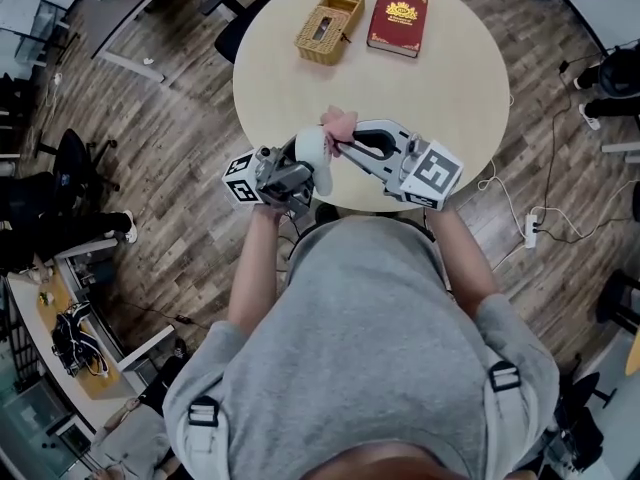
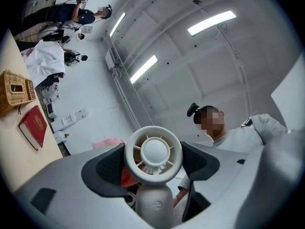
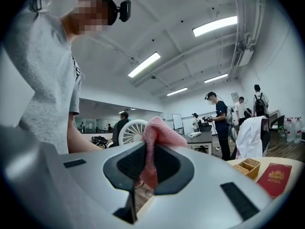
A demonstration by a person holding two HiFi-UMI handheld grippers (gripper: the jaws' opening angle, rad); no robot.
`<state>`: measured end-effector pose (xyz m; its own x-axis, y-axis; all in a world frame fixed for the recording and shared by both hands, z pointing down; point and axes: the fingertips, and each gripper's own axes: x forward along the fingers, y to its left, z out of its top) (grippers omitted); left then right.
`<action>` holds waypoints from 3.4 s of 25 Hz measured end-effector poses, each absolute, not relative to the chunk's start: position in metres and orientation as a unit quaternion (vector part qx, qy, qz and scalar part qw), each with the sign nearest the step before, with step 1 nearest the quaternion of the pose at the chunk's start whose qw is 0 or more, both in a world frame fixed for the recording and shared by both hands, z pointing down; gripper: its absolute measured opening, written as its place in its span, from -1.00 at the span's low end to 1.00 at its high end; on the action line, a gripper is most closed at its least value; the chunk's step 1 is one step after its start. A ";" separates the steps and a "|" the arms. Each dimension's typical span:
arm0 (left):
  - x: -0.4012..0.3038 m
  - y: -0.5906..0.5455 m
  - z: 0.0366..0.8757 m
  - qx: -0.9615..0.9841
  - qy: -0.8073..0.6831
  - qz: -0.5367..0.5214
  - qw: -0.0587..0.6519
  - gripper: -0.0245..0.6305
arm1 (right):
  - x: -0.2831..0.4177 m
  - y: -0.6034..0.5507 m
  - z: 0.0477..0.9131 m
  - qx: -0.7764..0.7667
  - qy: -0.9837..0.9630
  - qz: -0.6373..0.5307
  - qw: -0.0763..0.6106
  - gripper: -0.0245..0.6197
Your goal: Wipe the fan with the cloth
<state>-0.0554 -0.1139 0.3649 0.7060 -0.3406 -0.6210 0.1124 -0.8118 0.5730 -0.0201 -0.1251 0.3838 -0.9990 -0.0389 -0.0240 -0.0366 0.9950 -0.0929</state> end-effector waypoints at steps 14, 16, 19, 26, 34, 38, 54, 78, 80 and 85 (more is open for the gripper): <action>-0.065 -0.106 0.370 0.870 -0.083 -0.376 0.309 0.21 | -0.031 -0.085 0.354 0.051 0.997 -0.041 0.048 -0.80; -0.065 -0.101 0.371 0.870 -0.076 -0.375 0.312 0.21 | -0.033 -0.089 0.354 0.042 0.997 -0.043 0.052 -0.80; -0.071 -0.094 0.369 0.869 -0.069 -0.379 0.311 0.21 | -0.039 -0.094 0.358 0.019 0.998 -0.045 0.050 -0.80; -0.096 -0.095 0.368 0.857 -0.075 -0.409 0.304 0.21 | -0.055 -0.086 0.387 0.002 0.998 -0.059 0.015 -0.80; -0.125 -0.092 0.370 0.836 -0.065 -0.449 0.308 0.21 | -0.081 -0.057 0.411 -0.002 0.998 -0.059 -0.019 -0.80; -0.147 -0.090 0.374 0.822 -0.057 -0.477 0.305 0.21 | -0.098 -0.040 0.426 0.006 0.997 -0.053 -0.047 -0.80; -0.192 -0.105 0.402 0.855 -0.215 -0.378 0.282 0.21 | -0.180 -0.023 0.420 -0.062 0.997 -0.024 -0.044 -0.79; -0.220 -0.111 0.382 0.814 -0.193 -0.457 0.301 0.21 | -0.161 -0.030 0.467 -0.095 0.989 -0.024 -0.111 -0.79; -0.220 -0.106 0.376 0.803 -0.156 -0.484 0.313 0.21 | -0.159 -0.035 0.466 -0.103 0.988 -0.019 -0.113 -0.79; -0.203 -0.090 0.375 0.809 -0.101 -0.481 0.323 0.21 | -0.153 -0.047 0.459 -0.127 0.986 -0.003 -0.111 -0.80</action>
<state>-0.2026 -0.0896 0.3746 0.5177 -0.4734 -0.7127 0.1481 -0.7708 0.6196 -0.1532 -0.0469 0.4590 -0.9432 -0.2493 0.2197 -0.2507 0.9678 0.0221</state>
